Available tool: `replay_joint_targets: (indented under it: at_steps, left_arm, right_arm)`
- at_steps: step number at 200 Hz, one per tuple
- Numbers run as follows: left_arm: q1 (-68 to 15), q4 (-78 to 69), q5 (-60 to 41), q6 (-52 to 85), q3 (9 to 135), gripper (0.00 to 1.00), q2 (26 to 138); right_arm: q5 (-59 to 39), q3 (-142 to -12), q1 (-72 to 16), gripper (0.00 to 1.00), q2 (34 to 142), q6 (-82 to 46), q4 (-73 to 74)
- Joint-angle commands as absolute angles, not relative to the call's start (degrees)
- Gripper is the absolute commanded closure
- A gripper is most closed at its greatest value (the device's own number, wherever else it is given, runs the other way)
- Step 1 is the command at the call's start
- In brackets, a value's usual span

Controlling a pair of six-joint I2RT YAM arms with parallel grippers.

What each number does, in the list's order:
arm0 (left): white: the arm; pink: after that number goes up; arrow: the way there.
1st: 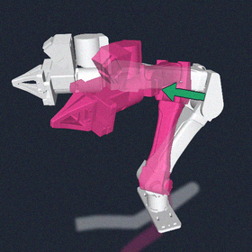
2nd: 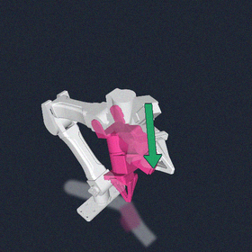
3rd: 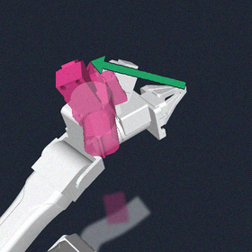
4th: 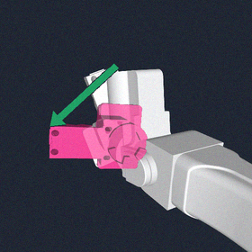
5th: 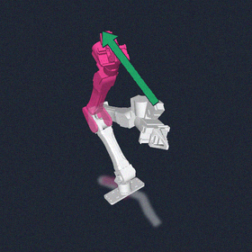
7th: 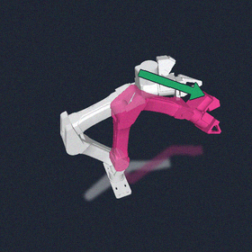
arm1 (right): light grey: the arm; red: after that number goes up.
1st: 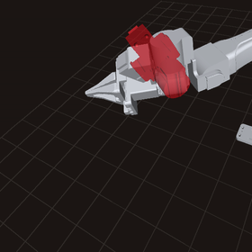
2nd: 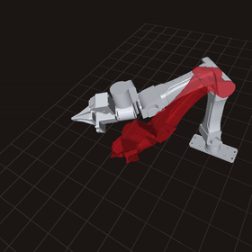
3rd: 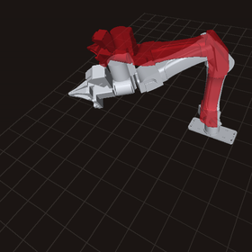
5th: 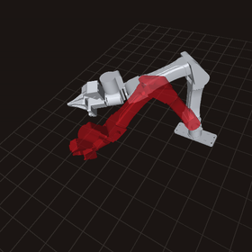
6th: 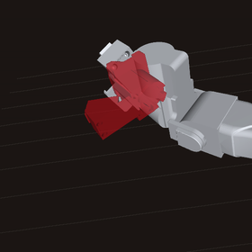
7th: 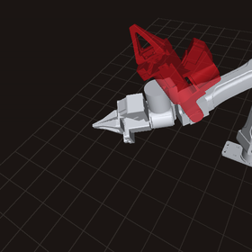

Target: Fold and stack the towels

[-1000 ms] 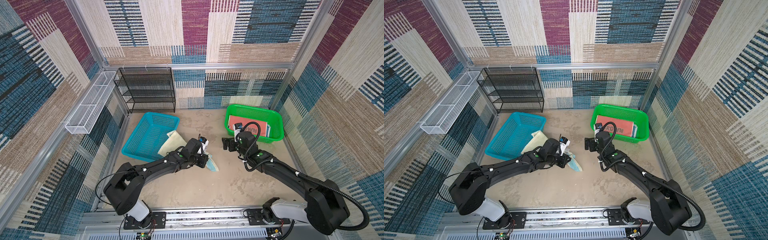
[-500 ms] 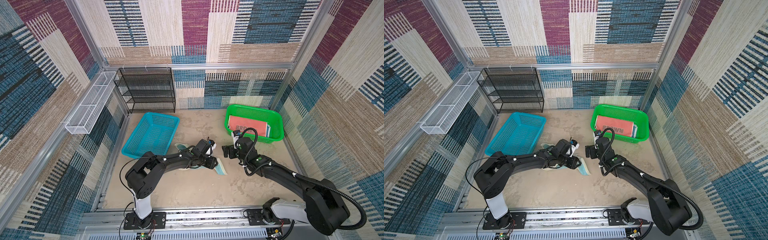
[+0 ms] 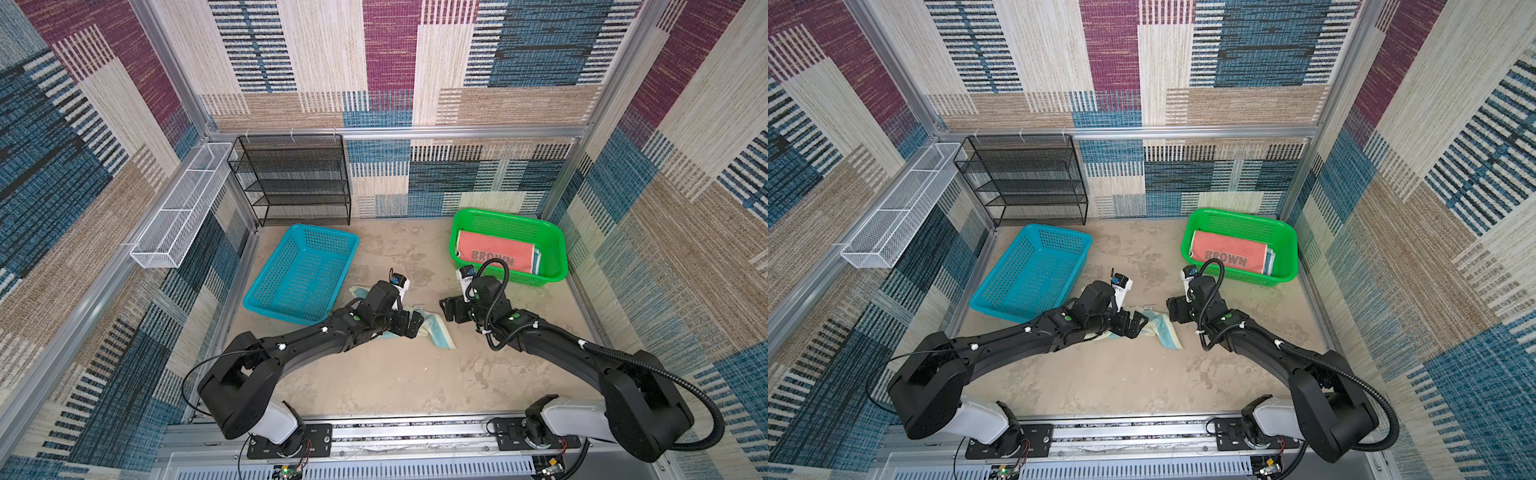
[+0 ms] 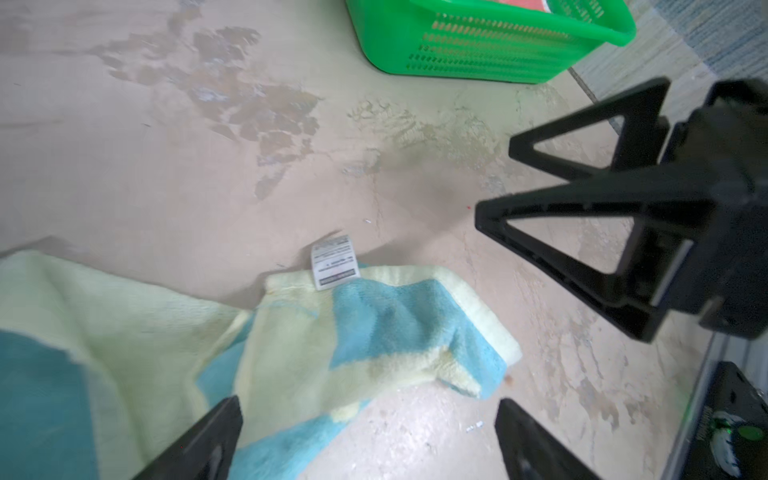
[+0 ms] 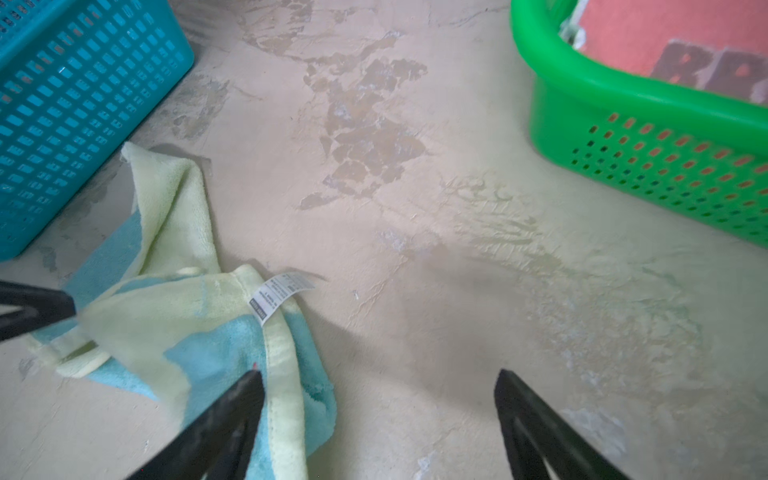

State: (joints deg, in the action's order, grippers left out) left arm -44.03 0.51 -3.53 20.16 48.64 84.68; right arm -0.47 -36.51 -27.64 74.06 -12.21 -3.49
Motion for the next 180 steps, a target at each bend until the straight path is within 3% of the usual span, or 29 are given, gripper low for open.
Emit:
replay_joint_targets:
  at_steps: [1,42,118,180]
  left_arm:
    - [-42.5,-0.5,0.3,19.3,46.7,0.00,82.0]
    - [-39.2,0.0,1.2,20.7,42.8,0.00,77.9]
    - [-36.5,-0.4,-0.9,22.0,42.2,0.00,78.5]
    - [-36.3,-0.5,-2.6,21.9,43.5,0.00,80.4]
  right_arm:
    - [-3.4,-35.4,-27.6,0.13,73.5,-14.3,-4.3]
    - [-3.5,-32.0,-27.6,0.14,72.1,-16.1,-4.5]
    - [-13.2,-28.2,-27.6,0.21,72.3,-18.0,1.9]
    - [-18.7,-29.7,-27.6,0.74,78.8,-19.1,7.6]
